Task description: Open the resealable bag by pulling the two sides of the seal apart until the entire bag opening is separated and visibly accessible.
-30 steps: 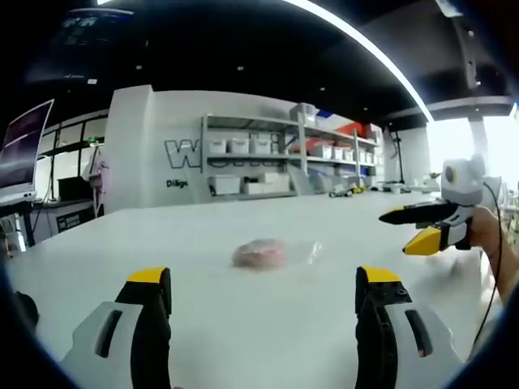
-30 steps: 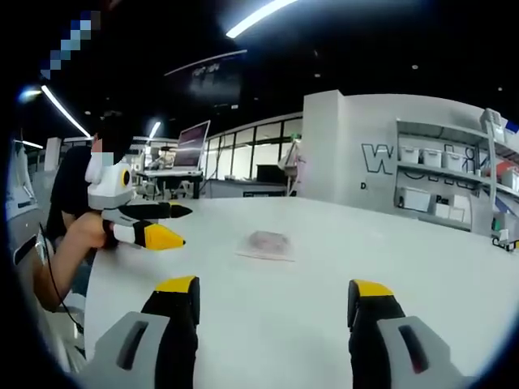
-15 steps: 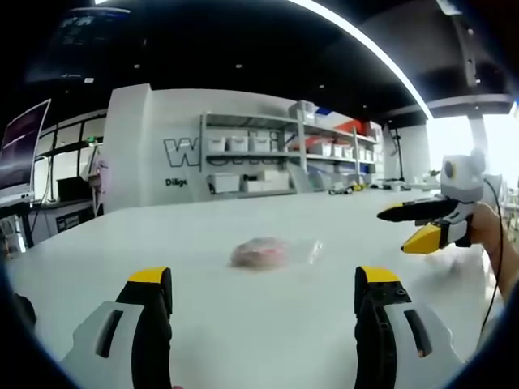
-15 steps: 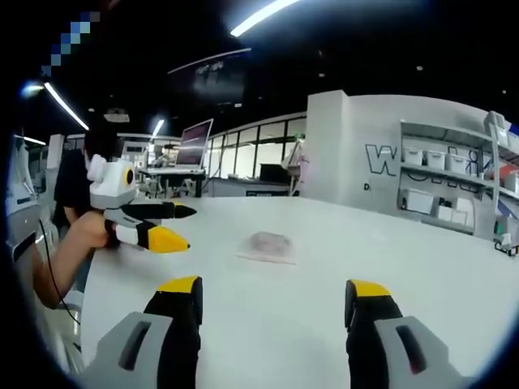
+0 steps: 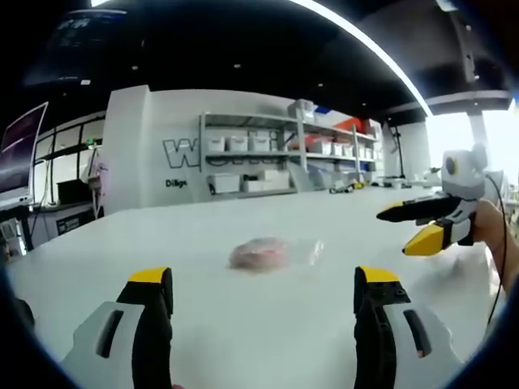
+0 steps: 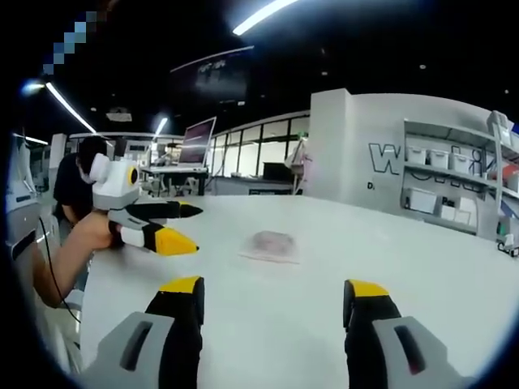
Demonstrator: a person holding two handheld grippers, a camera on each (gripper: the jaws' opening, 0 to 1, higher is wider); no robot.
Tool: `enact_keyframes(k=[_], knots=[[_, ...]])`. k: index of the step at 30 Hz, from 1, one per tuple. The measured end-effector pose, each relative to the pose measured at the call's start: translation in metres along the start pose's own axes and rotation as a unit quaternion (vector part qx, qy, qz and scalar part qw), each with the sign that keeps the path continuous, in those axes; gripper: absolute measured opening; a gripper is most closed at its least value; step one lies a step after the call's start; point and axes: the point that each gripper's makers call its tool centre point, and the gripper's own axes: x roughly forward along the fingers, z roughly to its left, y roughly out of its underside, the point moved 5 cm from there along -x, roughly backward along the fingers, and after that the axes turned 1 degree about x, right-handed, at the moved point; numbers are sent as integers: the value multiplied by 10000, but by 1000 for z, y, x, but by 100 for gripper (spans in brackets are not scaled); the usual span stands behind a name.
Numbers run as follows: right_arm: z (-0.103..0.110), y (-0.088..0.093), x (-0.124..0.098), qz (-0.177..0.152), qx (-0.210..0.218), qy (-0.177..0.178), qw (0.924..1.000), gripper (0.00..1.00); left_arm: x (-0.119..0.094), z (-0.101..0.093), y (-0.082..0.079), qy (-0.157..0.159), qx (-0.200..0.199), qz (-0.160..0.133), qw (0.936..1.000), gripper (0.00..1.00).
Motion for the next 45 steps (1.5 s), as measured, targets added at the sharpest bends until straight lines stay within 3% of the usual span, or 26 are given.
enact_keyframes(k=[45], knots=[[-1, -3, 11, 42, -101, -125, 9999, 65, 9, 1, 2, -22, -132, 27, 9999, 89]])
